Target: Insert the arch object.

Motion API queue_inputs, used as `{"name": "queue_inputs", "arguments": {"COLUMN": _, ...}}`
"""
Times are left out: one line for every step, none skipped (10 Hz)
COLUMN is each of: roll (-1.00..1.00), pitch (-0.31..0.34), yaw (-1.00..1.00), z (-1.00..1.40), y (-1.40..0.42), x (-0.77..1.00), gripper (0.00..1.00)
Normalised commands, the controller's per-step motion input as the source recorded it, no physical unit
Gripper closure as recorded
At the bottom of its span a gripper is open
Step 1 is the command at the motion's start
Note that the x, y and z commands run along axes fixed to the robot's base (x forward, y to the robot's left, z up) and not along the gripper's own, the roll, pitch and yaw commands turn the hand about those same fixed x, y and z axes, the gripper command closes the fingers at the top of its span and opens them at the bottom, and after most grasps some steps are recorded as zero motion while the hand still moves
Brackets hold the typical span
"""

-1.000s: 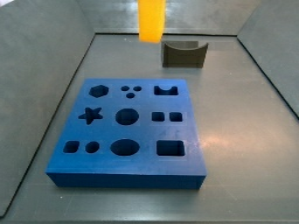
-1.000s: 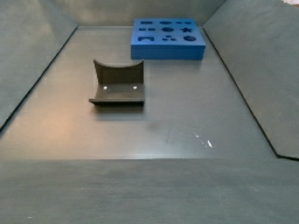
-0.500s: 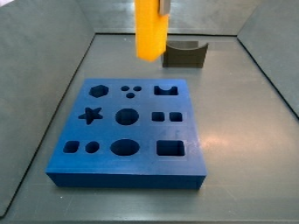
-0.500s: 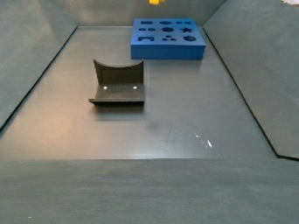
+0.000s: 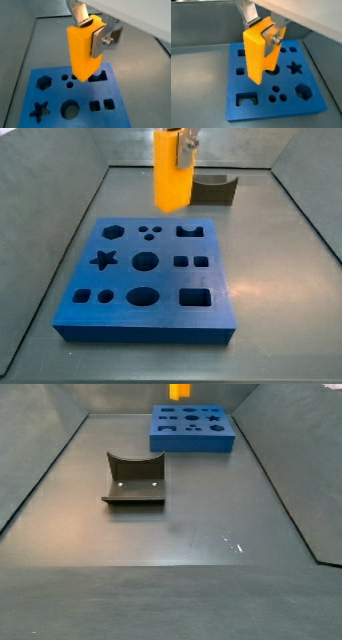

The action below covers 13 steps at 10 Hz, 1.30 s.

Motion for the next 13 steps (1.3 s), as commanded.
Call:
{"name": "queue_inputs", "arguments": {"roll": 0.0, "pitch": 0.0, "yaw": -1.0, "z": -0.25, "y": 0.03, "x": 0.1, "gripper": 1.0}}
{"name": "queue_inputs", "arguments": {"roll": 0.0, "pitch": 0.0, "yaw": -1.0, "z": -0.25, "y": 0.03, "x": 0.09, "gripper": 1.0}}
{"name": "queue_inputs", "arguments": {"roll": 0.0, "pitch": 0.0, "yaw": -0.98, "z": -0.25, "y": 0.07, "x": 0.15, "gripper": 1.0}}
{"name": "queue_inputs", "arguments": {"roll": 0.0, "pitch": 0.0, "yaw": -0.95, "z": -0.25, "y": 0.11, "x": 0.2, "gripper": 1.0}}
{"name": "queue_inputs", "arguments": {"roll": 0.0, "pitch": 0.0, "yaw": -0.95, "z": -0.25, "y": 0.11, "x": 0.21, "gripper": 1.0}}
{"name": "queue_inputs", "arguments": {"roll": 0.0, "pitch": 0.0, "yaw": -0.94, "z": -0.25, "y": 0.11, "x": 0.21, "gripper": 1.0}}
{"name": "queue_inputs", "arguments": {"roll": 0.0, "pitch": -0.009, "yaw": -0.92, "z": -0.27, "y": 0.13, "x": 0.26, "gripper": 1.0}}
{"name": "queue_inputs", "arguments": {"roll": 0.0, "pitch": -0.037, "yaw": -0.81, "z": -0.32, "y": 0.11, "x": 0.39, "gripper": 1.0}}
{"name": "queue_inputs", "arguments": {"roll": 0.01, "pitch": -0.046, "yaw": -0.77, "z": -0.35, "y": 0.1, "x": 0.42, "gripper": 1.0}}
{"name": "queue_inputs", "arguments": {"roll": 0.0, "pitch": -0.044, "yaw": -0.78, "z": -0.31, "y": 0.07, "x": 0.38, "gripper": 1.0}}
{"name": "queue_inputs", "arguments": {"roll": 0.0, "pitch": 0.0, "yaw": -0.76, "z": -0.2, "y": 0.03, "x": 0.31, "gripper": 1.0}}
{"name": "queue_inputs", "arguments": {"roll": 0.0, "pitch": 0.0, "yaw": -0.02, "z": 0.0, "y": 0.0, "x": 0.0, "gripper": 1.0}}
{"name": "queue_inputs", "arguments": {"roll": 0.0, "pitch": 0.0, "yaw": 0.0, "z": -0.02, "y": 0.0, "x": 0.0, "gripper": 1.0}}
